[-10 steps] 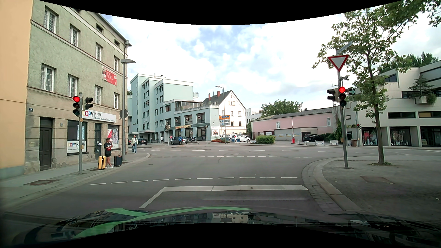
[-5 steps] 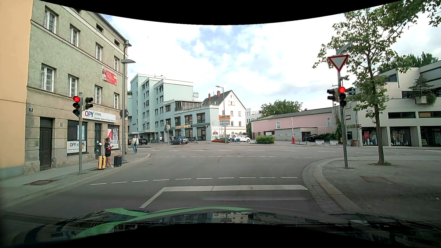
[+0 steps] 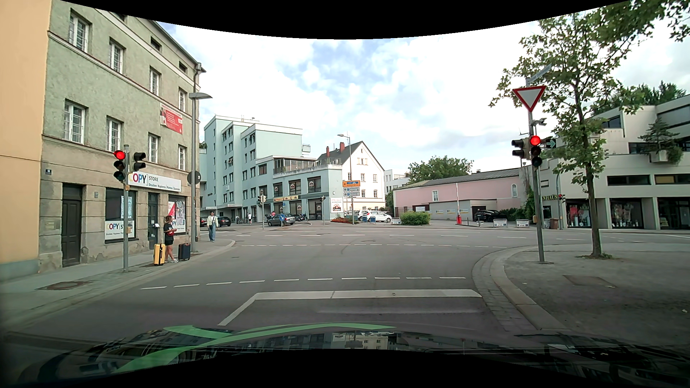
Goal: Follow the waypoints while adhering to traffic rules and regulations
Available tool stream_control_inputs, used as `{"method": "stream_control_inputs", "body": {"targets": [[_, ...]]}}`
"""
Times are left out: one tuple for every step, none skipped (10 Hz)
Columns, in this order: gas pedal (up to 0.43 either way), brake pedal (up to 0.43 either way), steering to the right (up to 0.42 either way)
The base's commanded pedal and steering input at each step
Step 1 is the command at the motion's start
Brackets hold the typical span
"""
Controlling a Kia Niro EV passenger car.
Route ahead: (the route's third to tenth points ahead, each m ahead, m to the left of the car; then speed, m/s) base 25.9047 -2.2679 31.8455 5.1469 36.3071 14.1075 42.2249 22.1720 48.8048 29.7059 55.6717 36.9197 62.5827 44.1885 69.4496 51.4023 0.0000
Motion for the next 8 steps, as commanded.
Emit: {"method": "stream_control_inputs", "body": {"targets": [[0.000,0.463,0.006],[0.000,0.463,0.006],[0.000,0.463,0.006],[0.000,0.457,0.006],[0.000,0.463,0.006],[0.000,0.457,0.006],[0.000,0.463,0.006],[0.000,0.463,0.006]]}}
